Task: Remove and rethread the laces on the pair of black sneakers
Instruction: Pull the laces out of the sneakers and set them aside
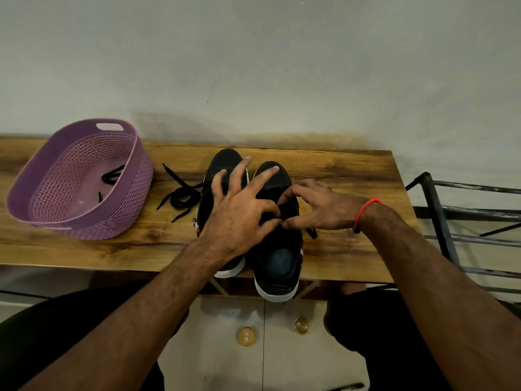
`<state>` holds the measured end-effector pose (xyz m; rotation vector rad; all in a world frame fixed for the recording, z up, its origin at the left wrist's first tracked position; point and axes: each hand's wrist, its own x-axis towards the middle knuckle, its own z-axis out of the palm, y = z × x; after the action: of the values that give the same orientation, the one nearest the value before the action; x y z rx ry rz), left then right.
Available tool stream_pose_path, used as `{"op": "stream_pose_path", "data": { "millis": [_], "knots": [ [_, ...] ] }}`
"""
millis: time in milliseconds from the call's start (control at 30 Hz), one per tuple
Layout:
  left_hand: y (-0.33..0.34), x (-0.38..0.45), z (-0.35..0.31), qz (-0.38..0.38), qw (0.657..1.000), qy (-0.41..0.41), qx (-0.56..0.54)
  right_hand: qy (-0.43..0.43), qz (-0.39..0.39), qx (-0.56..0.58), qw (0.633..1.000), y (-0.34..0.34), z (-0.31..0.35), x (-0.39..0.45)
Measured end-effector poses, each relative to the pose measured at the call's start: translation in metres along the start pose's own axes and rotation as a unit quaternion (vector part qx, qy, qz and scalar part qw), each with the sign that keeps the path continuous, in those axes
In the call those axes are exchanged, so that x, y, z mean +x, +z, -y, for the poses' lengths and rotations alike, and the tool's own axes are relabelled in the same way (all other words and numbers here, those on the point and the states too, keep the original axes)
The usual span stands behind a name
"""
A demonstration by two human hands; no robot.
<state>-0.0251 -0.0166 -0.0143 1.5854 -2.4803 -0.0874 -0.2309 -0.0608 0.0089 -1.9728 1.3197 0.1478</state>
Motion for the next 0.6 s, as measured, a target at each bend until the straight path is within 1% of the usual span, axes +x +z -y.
{"op": "stream_pose_path", "data": {
  "millis": [67,100,133,200,233,267,333,400,467,533,600],
  "knots": [
    [-0.001,0.001,0.000,-0.022,1.000,-0.009,-0.010,-0.001,-0.002,0.005,1.000,0.000,0.000,-0.001],
    [-0.004,0.002,0.002,-0.053,0.998,-0.035,-0.024,-0.002,-0.005,0.007,1.000,-0.001,0.000,-0.002],
    [-0.008,0.004,0.006,-0.096,0.991,-0.080,-0.041,-0.003,-0.008,0.012,1.000,-0.001,0.001,-0.002],
    [-0.017,0.006,0.023,-0.182,0.963,-0.185,-0.073,-0.006,-0.012,0.026,1.000,-0.002,0.001,-0.003],
    [-0.021,0.006,0.031,-0.204,0.951,-0.219,-0.080,-0.007,-0.013,0.032,0.999,-0.002,0.000,-0.003],
    [-0.023,0.005,0.038,-0.207,0.946,-0.235,-0.078,-0.007,-0.012,0.034,0.999,-0.002,0.000,-0.003],
    [-0.023,0.004,0.040,-0.175,0.957,-0.221,-0.063,-0.008,-0.006,0.028,1.000,-0.002,0.001,-0.002],
    [-0.019,0.004,0.027,-0.130,0.979,-0.153,-0.045,-0.006,-0.001,0.016,1.000,-0.002,0.002,-0.001],
    [-0.010,0.004,0.011,-0.091,0.993,-0.074,-0.022,-0.002,-0.001,0.008,1.000,-0.002,0.002,0.000],
    [-0.001,0.001,0.001,-0.057,0.998,-0.033,-0.015,-0.003,-0.001,0.011,1.000,-0.002,0.001,0.000],
    [0.008,-0.002,-0.002,-0.023,1.000,-0.013,-0.009,-0.004,-0.001,0.016,1.000,-0.001,0.000,0.000]
  ]
}}
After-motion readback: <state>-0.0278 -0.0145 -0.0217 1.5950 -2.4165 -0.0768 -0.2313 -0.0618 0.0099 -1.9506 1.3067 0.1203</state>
